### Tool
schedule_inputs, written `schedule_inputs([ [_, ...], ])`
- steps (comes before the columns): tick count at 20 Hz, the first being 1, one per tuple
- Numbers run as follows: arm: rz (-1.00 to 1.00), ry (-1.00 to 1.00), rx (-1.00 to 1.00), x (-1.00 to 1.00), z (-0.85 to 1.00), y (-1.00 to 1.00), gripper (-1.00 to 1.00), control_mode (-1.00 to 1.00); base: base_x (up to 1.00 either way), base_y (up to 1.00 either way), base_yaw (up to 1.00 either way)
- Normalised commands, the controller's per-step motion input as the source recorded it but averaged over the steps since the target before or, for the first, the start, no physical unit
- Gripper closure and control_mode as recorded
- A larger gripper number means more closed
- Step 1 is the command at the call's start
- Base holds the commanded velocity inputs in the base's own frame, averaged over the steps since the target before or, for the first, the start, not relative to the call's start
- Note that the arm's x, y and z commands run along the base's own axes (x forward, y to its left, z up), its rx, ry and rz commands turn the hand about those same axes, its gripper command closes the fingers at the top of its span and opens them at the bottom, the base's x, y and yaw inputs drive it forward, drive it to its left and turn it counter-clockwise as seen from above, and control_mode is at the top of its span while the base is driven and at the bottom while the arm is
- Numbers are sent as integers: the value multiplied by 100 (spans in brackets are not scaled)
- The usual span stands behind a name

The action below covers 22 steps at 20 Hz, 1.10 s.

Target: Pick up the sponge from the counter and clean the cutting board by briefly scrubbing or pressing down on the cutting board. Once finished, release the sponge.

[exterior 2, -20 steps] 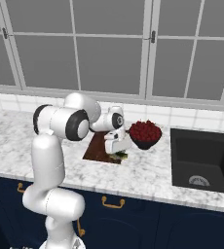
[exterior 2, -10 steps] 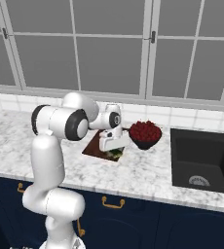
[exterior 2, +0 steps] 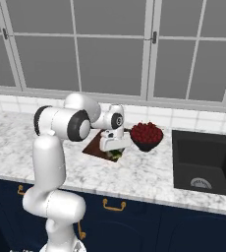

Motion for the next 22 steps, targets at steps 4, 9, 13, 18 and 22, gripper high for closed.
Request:
schedule_inputs([
  [4, -21, 0, -9, 66, 0, 39, 100, -100, 0, 0, 0],
  [9, -25, 0, -11, 62, 0, 49, 100, -100, 0, 0, 0],
  [13, -24, 0, -13, 83, -2, 51, 100, -100, 0, 0, 0],
  [18, -23, 0, -16, 88, -16, 54, 100, -100, 0, 0, 0],
  [22, -18, -2, -16, 74, -28, 64, 100, -100, 0, 0, 0],
])
